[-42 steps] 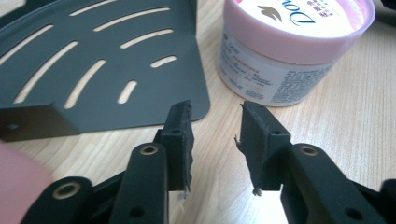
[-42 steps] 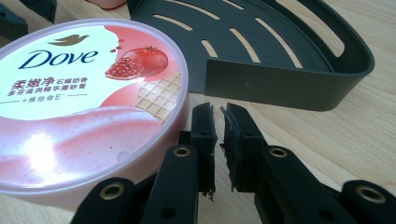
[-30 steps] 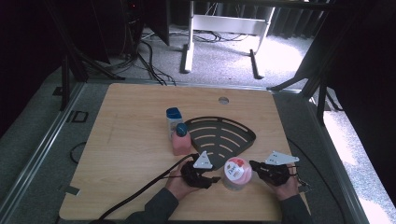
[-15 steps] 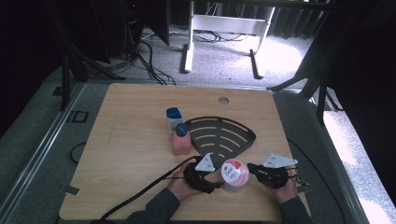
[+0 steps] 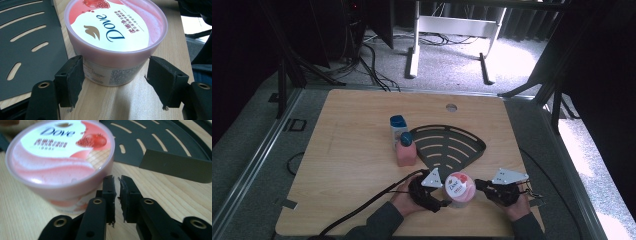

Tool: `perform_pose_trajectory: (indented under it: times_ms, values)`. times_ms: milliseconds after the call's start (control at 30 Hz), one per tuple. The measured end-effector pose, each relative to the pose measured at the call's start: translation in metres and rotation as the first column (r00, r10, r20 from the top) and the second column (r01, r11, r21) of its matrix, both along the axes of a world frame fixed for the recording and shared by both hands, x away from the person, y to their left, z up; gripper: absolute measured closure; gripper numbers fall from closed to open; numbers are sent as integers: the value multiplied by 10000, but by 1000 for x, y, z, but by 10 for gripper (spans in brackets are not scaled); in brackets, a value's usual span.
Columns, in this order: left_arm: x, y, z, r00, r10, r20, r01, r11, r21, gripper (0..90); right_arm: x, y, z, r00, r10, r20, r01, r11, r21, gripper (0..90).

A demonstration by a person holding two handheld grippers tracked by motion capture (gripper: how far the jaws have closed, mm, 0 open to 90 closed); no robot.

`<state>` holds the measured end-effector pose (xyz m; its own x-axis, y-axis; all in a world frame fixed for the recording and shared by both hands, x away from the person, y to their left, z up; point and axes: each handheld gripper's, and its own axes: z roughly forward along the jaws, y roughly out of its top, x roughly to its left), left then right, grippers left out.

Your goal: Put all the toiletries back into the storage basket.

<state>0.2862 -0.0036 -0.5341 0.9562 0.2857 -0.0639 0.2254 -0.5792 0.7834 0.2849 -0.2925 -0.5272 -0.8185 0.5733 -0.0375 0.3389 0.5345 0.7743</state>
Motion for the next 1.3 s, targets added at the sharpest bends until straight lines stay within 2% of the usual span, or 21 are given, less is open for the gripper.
perform_pose_trajectory:
  times_ms: [133,400,500,667,1000,1300]
  values:
    - [1,1,0,10000,-37,-15,37,10000,-23,300,-2,-9,0,9992,385,-113,-382,9990,231,673]
    - [1,0,-3,9999,-127,80,127,9999,83,295,-6,-16,-1,9930,1127,-347,-1116,9932,324,553]
    - [2,0,-4,9999,-147,91,147,9999,37,295,-7,-15,-3,9841,1686,-561,-1659,9849,499,480]
    - [2,0,-4,9997,-165,191,165,9999,25,296,-7,-9,-5,9742,2108,-805,-2064,9767,592,436]
    - [2,0,-5,9990,-226,383,225,9997,25,277,-7,3,-8,9683,2349,-851,-2302,9712,621,283]
    - [1,-2,-5,9981,-193,581,194,9998,-18,265,-7,10,-8,9717,2242,-741,-2211,9741,471,220]
